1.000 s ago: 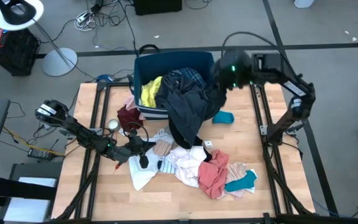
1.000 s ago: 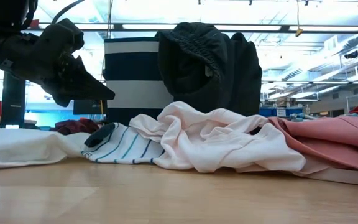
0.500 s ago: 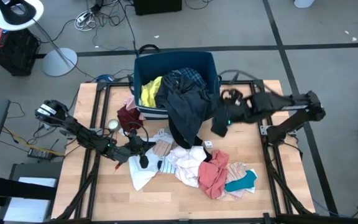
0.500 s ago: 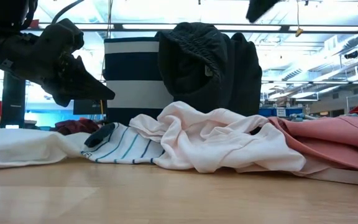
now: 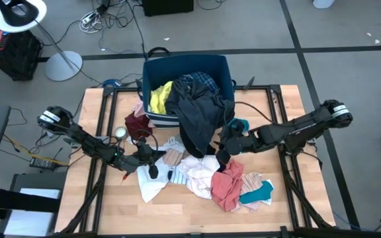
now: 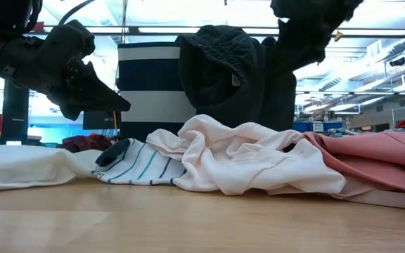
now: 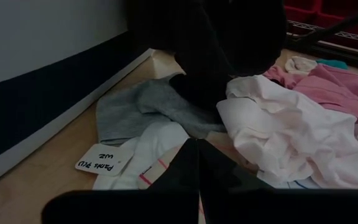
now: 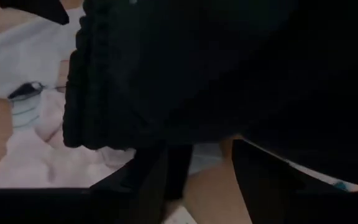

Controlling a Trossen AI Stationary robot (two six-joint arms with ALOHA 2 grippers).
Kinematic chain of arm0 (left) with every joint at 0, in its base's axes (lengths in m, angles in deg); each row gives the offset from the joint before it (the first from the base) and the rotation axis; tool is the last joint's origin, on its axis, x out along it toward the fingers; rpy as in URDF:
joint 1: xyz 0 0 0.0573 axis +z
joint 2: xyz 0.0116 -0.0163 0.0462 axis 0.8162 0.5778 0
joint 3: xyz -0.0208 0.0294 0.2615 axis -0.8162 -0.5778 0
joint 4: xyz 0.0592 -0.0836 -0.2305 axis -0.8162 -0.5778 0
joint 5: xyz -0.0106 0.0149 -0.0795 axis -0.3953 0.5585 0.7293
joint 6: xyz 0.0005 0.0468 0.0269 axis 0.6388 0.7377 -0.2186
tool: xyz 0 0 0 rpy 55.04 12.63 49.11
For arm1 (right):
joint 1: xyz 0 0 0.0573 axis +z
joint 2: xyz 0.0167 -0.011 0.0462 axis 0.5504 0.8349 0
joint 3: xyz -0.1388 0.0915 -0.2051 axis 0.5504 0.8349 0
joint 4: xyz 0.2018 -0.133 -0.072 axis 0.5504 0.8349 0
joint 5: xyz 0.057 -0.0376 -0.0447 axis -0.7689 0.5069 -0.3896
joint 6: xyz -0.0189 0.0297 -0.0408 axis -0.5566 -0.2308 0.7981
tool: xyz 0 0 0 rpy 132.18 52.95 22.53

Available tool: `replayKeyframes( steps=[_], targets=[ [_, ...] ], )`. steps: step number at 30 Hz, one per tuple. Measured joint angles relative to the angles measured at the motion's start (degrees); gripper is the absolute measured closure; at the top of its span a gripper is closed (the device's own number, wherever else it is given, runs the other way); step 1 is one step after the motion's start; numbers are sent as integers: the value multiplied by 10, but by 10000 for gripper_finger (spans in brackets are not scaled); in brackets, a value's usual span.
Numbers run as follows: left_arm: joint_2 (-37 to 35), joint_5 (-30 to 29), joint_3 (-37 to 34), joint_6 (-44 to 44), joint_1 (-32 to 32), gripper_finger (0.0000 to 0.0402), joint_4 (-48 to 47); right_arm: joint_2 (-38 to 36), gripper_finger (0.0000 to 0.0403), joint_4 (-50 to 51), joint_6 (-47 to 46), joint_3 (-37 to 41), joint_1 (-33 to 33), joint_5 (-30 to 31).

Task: Sort clothes
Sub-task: Put the black short into the blue laundry bin

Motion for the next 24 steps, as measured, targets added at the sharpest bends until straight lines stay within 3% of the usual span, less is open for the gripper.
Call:
replayKeyframes(
  steps=[6, 10, 12, 16, 17, 24],
  targets=[
    [0, 0, 0, 0, 0, 401, 0, 9, 218, -206, 78, 65, -13, 0],
    [0, 0, 0, 0, 0, 401, 0, 29, 228, -268, 91, 76, -34, -16],
    [0, 0, 0, 0, 0, 401, 5, 41, 258, -275, 99, 69, -41, -20],
    [0, 1, 0, 0, 0, 401, 4, 57, 373, -281, 145, 46, -50, -32],
    [0, 1, 0, 0, 0, 401, 4, 58, 386, -281, 159, 37, -52, -33],
    [0, 2, 0, 0, 0, 401, 10, 41, 398, -274, 286, -69, -75, -31]
  ],
)
